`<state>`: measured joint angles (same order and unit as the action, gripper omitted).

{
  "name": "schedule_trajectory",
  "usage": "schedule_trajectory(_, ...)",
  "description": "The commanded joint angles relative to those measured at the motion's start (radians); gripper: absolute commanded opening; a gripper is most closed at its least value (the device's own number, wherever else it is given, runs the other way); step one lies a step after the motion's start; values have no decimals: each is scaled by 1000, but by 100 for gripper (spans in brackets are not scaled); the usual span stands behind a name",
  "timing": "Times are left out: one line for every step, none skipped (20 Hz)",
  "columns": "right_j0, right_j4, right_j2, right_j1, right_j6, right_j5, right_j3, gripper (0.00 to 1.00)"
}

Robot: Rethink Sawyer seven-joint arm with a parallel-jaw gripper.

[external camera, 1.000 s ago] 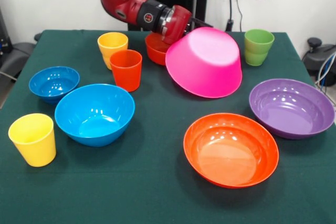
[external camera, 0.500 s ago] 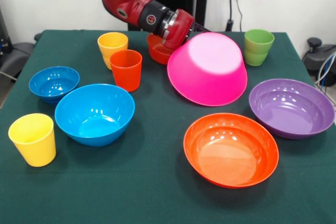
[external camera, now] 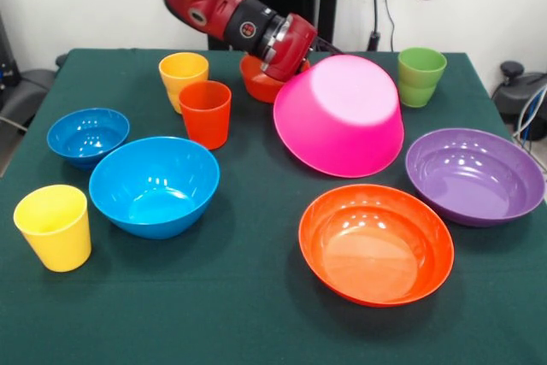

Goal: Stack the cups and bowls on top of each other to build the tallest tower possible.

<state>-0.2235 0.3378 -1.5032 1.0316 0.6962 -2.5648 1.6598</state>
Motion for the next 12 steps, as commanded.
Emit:
schedule_trajectory(31,-49,-42,92,26,176,-95,100)
schedule_trajectory(33,-51,-44,93,27,176,-95,100)
schedule_trajectory(35,-50,-49,101,22,180,-97,100)
schedule_trajectory(38,-49,-55,108,17,183,-98,100)
schedule_trajectory(41,-46,-61,117,12,188,-102,100)
schedule_trajectory(46,-42,-63,120,8,184,-104,100)
schedule_trajectory(57,-39,-81,134,-6,191,-110,100)
schedule_trajectory(65,-37,-93,144,-15,196,-113,100)
schedule_trajectory(73,-32,-99,150,-22,190,-116,100)
schedule_trajectory(82,-27,-106,155,-29,185,-120,100)
schedule_trajectory(85,-20,-109,162,-36,182,-122,100)
schedule_trajectory(88,-14,-113,169,-42,180,-124,100)
